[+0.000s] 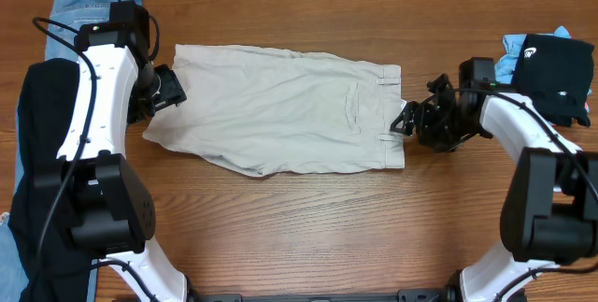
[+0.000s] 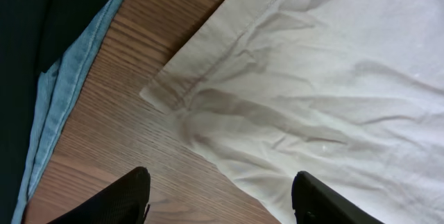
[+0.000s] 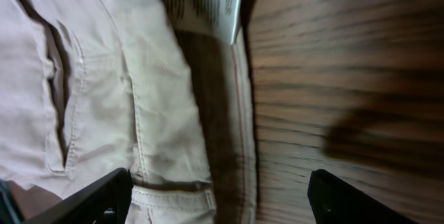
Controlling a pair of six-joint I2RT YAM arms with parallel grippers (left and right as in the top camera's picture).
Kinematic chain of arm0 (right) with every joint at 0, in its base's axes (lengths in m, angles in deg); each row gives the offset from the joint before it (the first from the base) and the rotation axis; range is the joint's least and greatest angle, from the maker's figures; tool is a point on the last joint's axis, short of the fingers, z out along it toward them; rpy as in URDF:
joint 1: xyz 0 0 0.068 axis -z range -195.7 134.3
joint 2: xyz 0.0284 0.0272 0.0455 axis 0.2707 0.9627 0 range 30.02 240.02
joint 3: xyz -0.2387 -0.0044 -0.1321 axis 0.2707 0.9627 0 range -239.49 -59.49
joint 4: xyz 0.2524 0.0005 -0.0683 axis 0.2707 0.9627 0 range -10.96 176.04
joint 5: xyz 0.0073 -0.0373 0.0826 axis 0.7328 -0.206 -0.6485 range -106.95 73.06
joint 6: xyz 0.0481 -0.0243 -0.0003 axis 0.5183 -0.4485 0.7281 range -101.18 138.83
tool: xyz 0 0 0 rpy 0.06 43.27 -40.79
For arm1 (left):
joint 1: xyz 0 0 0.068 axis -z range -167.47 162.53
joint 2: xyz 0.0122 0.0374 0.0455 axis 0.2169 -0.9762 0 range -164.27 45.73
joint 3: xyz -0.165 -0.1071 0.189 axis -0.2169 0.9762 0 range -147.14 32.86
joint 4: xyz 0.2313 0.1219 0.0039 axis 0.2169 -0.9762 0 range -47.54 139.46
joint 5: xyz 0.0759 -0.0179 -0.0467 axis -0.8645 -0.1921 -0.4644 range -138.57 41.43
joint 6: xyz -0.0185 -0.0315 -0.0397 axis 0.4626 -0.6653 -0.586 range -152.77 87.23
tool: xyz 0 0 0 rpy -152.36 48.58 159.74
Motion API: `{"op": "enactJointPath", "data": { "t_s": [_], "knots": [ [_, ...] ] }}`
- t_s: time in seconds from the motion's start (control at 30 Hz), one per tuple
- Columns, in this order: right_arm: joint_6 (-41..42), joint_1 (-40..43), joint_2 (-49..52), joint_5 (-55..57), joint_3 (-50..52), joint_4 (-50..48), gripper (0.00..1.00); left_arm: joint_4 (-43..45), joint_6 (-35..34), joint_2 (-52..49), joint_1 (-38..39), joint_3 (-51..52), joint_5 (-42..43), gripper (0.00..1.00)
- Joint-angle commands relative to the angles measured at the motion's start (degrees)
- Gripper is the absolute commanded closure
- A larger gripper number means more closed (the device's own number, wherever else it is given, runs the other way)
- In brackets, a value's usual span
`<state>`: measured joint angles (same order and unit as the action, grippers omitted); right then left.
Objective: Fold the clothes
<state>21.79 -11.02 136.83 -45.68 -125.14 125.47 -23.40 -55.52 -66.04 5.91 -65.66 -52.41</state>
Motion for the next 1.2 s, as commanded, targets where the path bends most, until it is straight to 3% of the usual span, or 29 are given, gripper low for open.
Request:
{"op": "enactJointPath", "data": {
  "t_s": [0.0,0.17,0.3,0.33,0.43,0.5,0.63,0.93,1.17],
  "knots": [
    [-0.4,-2.4,3.0,-3.9,0.8,-0.3,0.15,0.0,-0.2,0.0,0.0,-0.7,0.5,0.31],
    [-0.4,-6.9,8.2,-4.9,0.8,-1.4,0.16,0.1,-0.2,0.0,0.0,-0.7,0.5,0.31],
    [1.0,-9.2,9.6,-4.8,0.7,-3.8,0.32,0.0,0.7,0.0,0.0,-0.7,0.5,0.31],
    [1.9,-9.2,9.6,-4.5,0.6,-4.2,0.37,0.0,0.7,0.0,0.0,-0.7,0.5,0.31],
    [3.3,-8.1,9.6,-3.7,-0.6,-4.6,0.76,-0.1,0.9,0.0,0.0,-0.7,0.5,0.35],
    [3.3,-7.1,9.6,-3.7,-1.4,-4.6,0.95,-0.3,0.9,0.0,0.0,-0.7,0.5,0.38],
    [4.4,-3.9,9.5,-1.4,-4.2,-2.8,0.96,-0.8,0.9,0.0,0.0,-0.7,0.5,0.42],
    [4.5,3.7,3.8,14.7,-17.6,10.2,0.96,-1.1,0.9,0.0,0.0,-0.7,0.6,0.43],
    [1.5,4.9,1.6,18.4,-29.6,20.0,0.96,-1.0,0.9,0.0,0.0,-0.7,1.8,0.42]
  ]
}}
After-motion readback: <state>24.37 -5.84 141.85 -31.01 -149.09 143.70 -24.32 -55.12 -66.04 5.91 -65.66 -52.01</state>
